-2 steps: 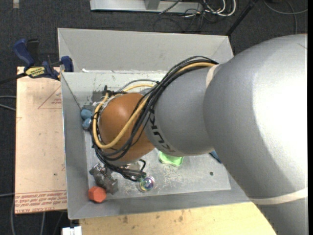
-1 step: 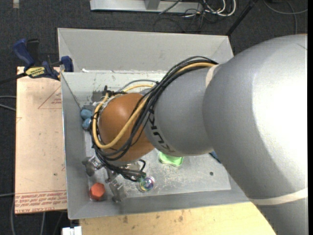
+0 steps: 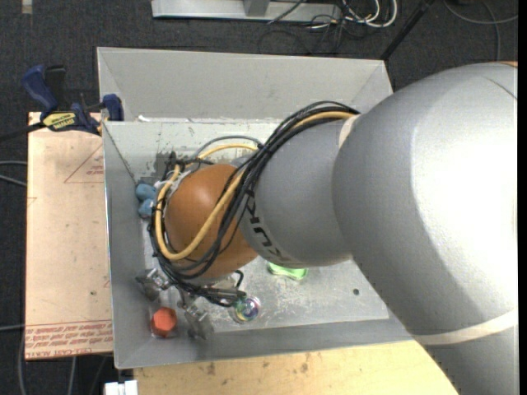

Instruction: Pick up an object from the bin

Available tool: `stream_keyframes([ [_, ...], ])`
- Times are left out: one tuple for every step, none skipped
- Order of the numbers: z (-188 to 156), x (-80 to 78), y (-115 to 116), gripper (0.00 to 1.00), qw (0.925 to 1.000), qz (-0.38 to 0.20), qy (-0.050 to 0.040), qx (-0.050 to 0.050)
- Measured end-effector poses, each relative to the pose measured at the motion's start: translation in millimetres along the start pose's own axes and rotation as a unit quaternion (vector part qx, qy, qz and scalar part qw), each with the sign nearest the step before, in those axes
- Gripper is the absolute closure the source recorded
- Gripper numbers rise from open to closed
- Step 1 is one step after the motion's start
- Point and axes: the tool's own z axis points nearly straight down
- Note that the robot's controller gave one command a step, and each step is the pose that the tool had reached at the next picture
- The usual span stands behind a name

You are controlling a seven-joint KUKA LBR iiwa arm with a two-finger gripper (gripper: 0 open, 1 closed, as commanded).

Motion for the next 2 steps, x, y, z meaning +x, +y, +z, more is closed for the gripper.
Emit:
stream_keyframes([
  [2, 2.2, 4, 1.0, 1.0, -0.001, 0.004, -0.003],
  [-140, -17.3, -27, 1.0, 1.0, 0.01, -0.0001, -0.001],
])
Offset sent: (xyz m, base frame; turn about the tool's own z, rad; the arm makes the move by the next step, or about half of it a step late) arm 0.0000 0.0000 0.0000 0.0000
